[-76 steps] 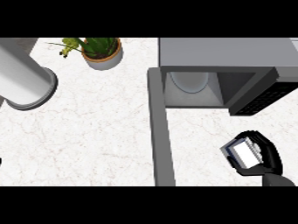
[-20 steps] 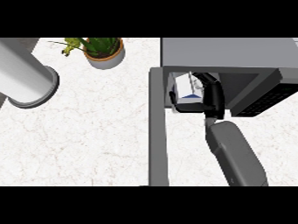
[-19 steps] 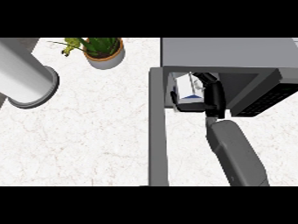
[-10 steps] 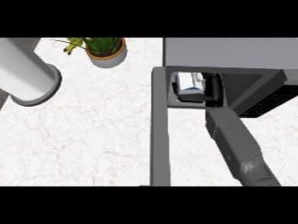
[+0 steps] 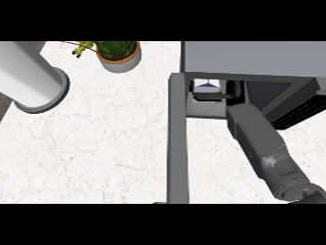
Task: Pick up the milk, place it into the microwave and close the microwave
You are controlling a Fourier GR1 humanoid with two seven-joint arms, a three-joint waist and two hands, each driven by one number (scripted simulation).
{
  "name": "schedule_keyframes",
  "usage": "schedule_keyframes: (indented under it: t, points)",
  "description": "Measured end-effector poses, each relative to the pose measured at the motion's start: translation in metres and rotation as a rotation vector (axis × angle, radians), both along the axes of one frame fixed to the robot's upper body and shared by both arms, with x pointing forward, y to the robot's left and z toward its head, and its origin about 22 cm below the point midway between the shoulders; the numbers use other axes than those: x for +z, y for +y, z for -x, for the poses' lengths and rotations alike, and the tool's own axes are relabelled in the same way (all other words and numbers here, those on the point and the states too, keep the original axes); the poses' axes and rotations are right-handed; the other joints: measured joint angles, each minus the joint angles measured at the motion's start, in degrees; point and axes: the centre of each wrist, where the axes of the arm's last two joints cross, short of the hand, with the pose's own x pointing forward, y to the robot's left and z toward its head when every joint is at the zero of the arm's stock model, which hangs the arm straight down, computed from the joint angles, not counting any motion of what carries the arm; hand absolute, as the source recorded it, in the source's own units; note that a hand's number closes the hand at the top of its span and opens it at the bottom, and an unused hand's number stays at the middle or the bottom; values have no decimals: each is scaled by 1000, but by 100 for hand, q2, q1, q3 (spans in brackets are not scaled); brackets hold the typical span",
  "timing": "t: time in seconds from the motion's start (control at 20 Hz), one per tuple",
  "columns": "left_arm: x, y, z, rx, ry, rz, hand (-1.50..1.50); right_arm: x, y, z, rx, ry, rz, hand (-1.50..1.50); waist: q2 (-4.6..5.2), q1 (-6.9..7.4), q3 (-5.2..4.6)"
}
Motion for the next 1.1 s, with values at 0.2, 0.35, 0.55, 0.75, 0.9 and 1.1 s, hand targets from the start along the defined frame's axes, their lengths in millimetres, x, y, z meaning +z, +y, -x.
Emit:
schedule_keyframes:
  t: [0.2, 0.35, 0.55, 0.75, 0.9, 1.1]
  points:
    - [-4, 4, -2, -7, 1, 1, -150, -2, -6, -1, -16, -30, 189, 150, 20, 4, 2]
    - [-6, 7, -5, -13, 1, 2, -150, 1, -9, -4, -46, -45, 290, 150, 41, 30, 5]
    - [-6, 5, -6, -23, -3, -1, -150, 8, -11, -8, -144, -38, 325, 150, 72, 118, 10]
    - [-8, 5, -11, -29, -4, -6, -150, 15, -14, -13, -217, -39, 318, 150, 112, 173, 15]
    - [-8, 6, -11, -38, -5, -7, -150, 18, -26, -15, -269, -27, 298, 150, 137, 228, 16]
    - [-9, 2, -16, -51, -9, -7, -150, 21, -43, -16, -325, -8, 295, 150, 162, 276, 15]
